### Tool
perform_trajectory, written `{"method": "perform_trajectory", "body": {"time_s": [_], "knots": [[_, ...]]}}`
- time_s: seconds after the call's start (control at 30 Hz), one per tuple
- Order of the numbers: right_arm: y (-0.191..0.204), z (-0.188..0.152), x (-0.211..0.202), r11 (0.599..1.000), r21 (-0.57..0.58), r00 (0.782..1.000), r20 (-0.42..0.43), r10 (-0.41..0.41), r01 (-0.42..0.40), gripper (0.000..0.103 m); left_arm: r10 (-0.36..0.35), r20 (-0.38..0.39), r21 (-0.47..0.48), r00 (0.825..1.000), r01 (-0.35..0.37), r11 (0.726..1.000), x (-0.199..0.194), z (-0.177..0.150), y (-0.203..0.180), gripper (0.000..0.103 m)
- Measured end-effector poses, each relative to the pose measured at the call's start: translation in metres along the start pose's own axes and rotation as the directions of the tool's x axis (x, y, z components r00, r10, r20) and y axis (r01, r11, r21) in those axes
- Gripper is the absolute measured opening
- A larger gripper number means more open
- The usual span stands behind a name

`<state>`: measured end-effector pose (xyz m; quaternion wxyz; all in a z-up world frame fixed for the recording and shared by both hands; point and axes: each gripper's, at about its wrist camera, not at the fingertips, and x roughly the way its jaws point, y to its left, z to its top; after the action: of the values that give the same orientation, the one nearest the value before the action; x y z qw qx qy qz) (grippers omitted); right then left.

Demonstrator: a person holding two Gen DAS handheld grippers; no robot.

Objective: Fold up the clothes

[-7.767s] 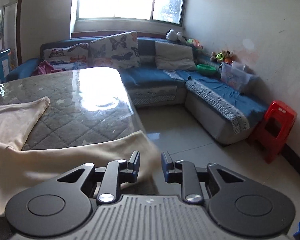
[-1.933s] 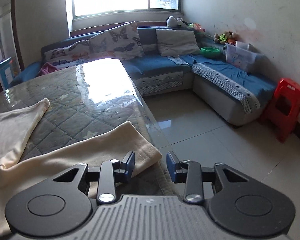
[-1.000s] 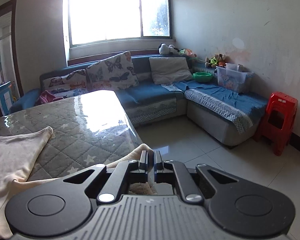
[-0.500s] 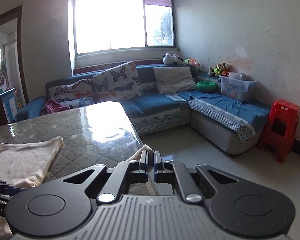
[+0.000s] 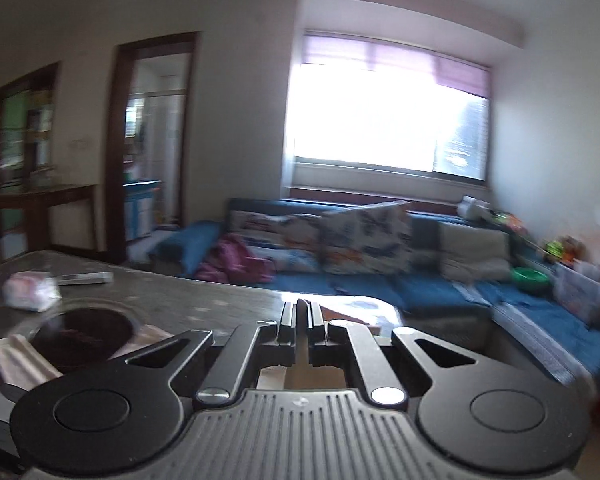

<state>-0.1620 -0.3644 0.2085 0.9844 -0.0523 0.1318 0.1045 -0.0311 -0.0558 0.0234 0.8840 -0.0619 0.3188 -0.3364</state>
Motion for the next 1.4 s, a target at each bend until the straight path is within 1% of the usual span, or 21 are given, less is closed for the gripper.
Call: {"method": "perform_trajectory", "body": {"time_s": [0.07,0.17,0.2,0.23,0.3,0.33,0.37,0.43,0.57,0.63,0.7,0.8,0.83,0.87,0.9,0.93,1.0,1.03,1.1,1.2,1.4], "knots": [[0.038,0.005,0.019,0.993,-0.044,0.994,-0.017,0.107,-0.107,0.004,0.024,0.005,-0.026,1.000,-0.024,0.999,-0.010,-0.008,0.009,0.054],[0.084,0.005,0.044,0.967,-0.072,0.968,-0.068,0.241,-0.246,0.005,0.057,0.012,-0.069,0.998,-0.057,0.996,-0.025,-0.019,0.019,0.054],[0.095,0.002,0.049,0.956,-0.073,0.957,-0.092,0.277,-0.284,0.006,0.068,0.013,-0.079,0.998,-0.067,0.995,-0.029,-0.021,0.023,0.054],[0.106,0.000,0.054,0.945,-0.073,0.944,-0.115,0.310,-0.319,0.010,0.078,0.014,-0.086,0.997,-0.076,0.993,-0.032,-0.023,0.026,0.054],[0.120,-0.006,0.057,0.929,-0.069,0.926,-0.135,0.352,-0.363,0.013,0.094,0.015,-0.097,0.995,-0.092,0.991,-0.038,-0.025,0.031,0.054],[0.122,-0.009,0.055,0.925,-0.080,0.922,-0.147,0.357,-0.371,0.014,0.101,0.015,-0.102,0.995,-0.098,0.990,-0.041,-0.026,0.034,0.054],[0.117,-0.015,0.053,0.930,-0.083,0.926,-0.165,0.341,-0.357,0.015,0.107,0.017,-0.106,0.994,-0.105,0.989,-0.043,-0.027,0.037,0.054],[0.108,-0.028,0.049,0.940,-0.089,0.931,-0.200,0.306,-0.329,0.023,0.124,0.021,-0.113,0.992,-0.121,0.986,-0.046,-0.026,0.040,0.054],[0.088,-0.054,0.040,0.956,-0.106,0.934,-0.268,0.236,-0.272,0.028,0.161,0.028,-0.119,0.987,-0.157,0.980,-0.044,-0.019,0.043,0.052],[0.079,-0.067,0.035,0.963,-0.116,0.932,-0.301,0.200,-0.244,0.035,0.180,0.029,-0.113,0.983,-0.176,0.978,-0.040,-0.014,0.041,0.052],[0.069,-0.080,0.031,0.968,-0.126,0.929,-0.333,0.163,-0.216,0.037,0.208,0.018,-0.099,0.978,-0.206,0.974,-0.029,-0.012,0.042,0.052],[0.055,-0.099,0.024,0.974,-0.143,0.919,-0.379,0.109,-0.175,0.046,0.254,-0.012,-0.086,0.967,-0.254,0.963,-0.013,-0.007,0.044,0.052],[0.055,-0.103,0.023,0.974,-0.140,0.916,-0.385,0.110,-0.176,0.047,0.265,-0.015,-0.081,0.964,-0.265,0.961,-0.009,-0.006,0.043,0.052],[0.054,-0.107,0.021,0.975,-0.136,0.914,-0.391,0.110,-0.176,0.047,0.272,-0.014,-0.073,0.962,-0.272,0.959,-0.007,-0.005,0.042,0.050],[0.054,-0.111,0.020,0.975,-0.133,0.911,-0.397,0.110,-0.176,0.050,0.277,-0.016,-0.064,0.961,-0.278,0.958,-0.005,-0.004,0.041,0.047],[0.053,-0.115,0.019,0.976,-0.129,0.908,-0.403,0.111,-0.176,0.055,0.282,-0.018,-0.056,0.959,-0.282,0.958,-0.004,-0.004,0.039,0.039],[0.052,-0.123,0.016,0.977,-0.122,0.903,-0.415,0.112,-0.177,0.055,0.290,-0.023,-0.041,0.957,-0.291,0.956,-0.002,-0.003,0.037,0.031],[0.052,-0.127,0.015,0.977,-0.119,0.900,-0.421,0.112,-0.177,0.056,0.294,-0.025,-0.034,0.955,-0.295,0.955,-0.001,-0.003,0.036,0.021],[0.055,-0.130,0.015,0.976,-0.124,0.902,-0.416,0.112,-0.179,0.056,0.292,-0.020,-0.031,0.956,-0.292,0.956,-0.003,0.001,0.033,0.014],[0.060,-0.131,0.016,0.974,-0.126,0.910,-0.397,0.122,-0.186,0.060,0.281,0.022,0.010,0.959,-0.282,0.959,-0.011,0.015,0.019,0.012],[0.072,-0.133,0.021,0.977,-0.147,0.934,-0.345,0.093,-0.151,0.068,0.181,0.133,0.142,0.975,-0.199,0.970,-0.026,0.072,-0.028,0.011]]}}
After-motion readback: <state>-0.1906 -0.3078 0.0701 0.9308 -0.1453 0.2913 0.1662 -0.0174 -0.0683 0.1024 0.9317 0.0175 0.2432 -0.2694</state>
